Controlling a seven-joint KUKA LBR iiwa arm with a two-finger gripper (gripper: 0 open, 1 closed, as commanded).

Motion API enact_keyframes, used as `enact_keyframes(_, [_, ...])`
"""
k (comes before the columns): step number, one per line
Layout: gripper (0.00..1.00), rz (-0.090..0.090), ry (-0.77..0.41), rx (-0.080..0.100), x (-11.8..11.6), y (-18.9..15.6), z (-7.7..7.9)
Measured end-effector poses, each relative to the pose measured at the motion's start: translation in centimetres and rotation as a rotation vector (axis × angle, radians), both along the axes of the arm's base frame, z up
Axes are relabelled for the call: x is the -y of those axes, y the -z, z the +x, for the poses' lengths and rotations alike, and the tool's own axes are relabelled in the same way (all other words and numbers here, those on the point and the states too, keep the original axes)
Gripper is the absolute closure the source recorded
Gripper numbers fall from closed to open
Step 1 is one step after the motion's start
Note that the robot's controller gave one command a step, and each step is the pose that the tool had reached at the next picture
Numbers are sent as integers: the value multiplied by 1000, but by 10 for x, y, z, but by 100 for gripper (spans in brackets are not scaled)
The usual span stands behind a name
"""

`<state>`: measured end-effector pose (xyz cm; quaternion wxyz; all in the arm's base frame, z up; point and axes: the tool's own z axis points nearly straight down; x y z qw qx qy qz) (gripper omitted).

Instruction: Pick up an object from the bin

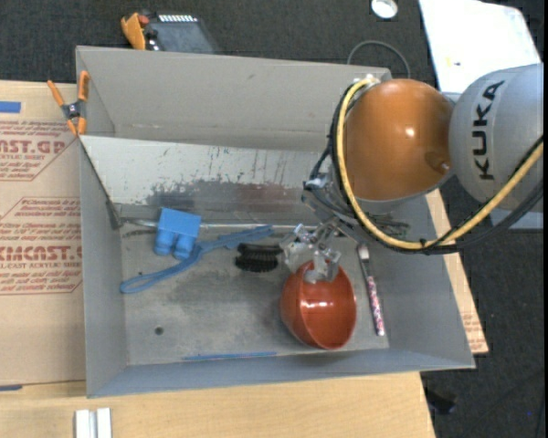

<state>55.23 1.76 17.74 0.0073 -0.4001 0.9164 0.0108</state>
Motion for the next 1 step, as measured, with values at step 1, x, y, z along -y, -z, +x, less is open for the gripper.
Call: enact_keyframes(1, [100,-4,-16,10,11,-23,4])
